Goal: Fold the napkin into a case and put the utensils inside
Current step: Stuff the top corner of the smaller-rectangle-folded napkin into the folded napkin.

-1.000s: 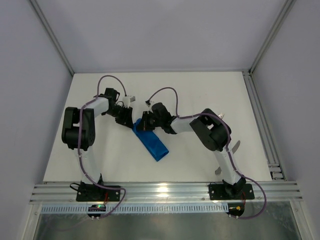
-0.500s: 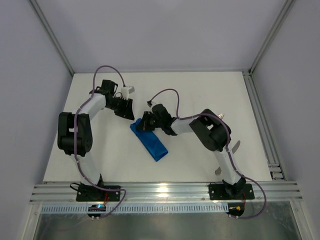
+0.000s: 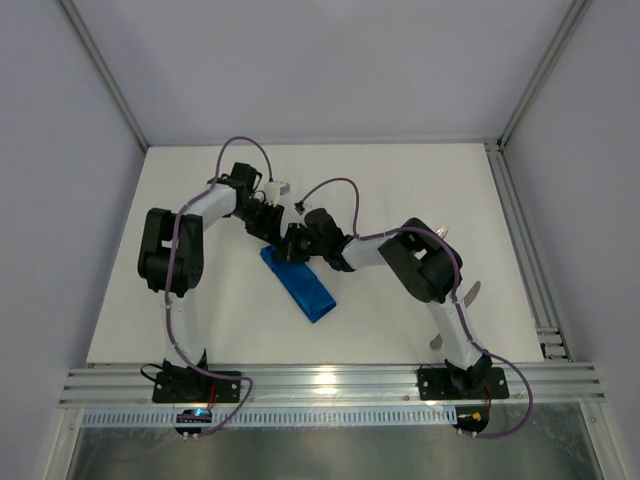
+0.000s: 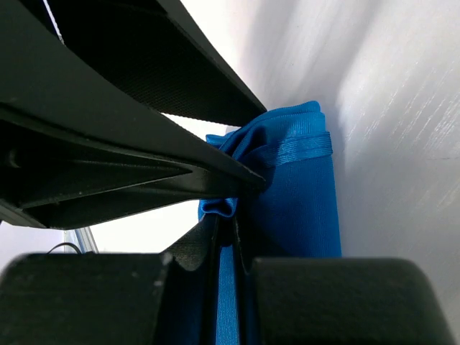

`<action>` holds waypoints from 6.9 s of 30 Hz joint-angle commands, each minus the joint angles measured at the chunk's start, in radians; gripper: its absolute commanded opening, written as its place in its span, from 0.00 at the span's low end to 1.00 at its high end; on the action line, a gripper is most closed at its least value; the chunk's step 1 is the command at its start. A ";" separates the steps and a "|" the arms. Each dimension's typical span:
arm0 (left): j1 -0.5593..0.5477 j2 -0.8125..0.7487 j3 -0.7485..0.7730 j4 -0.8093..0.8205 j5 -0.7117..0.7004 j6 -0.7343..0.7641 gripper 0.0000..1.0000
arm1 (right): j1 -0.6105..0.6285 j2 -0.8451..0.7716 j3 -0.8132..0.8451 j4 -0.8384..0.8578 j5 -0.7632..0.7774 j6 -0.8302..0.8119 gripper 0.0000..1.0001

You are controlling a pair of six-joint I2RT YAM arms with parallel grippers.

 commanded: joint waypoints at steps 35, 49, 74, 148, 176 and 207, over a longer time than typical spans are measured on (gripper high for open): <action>-0.022 -0.045 0.008 0.002 0.010 0.026 0.10 | 0.017 -0.136 -0.010 -0.063 0.200 -0.083 0.38; -0.022 -0.038 0.005 0.007 0.010 0.017 0.11 | 0.029 -0.058 0.082 -0.138 0.215 -0.073 0.24; -0.012 -0.361 -0.072 -0.061 -0.064 0.033 0.24 | 0.018 -0.061 -0.042 -0.051 0.234 0.067 0.04; -0.027 -0.141 -0.106 0.072 -0.061 0.055 0.00 | 0.026 -0.044 -0.037 0.055 0.252 0.184 0.04; -0.007 -0.106 -0.077 0.007 0.091 0.040 0.00 | 0.011 0.051 0.099 0.040 0.310 0.325 0.04; 0.019 -0.052 -0.113 0.088 -0.145 0.089 0.17 | 0.014 0.096 0.122 0.110 0.309 0.457 0.07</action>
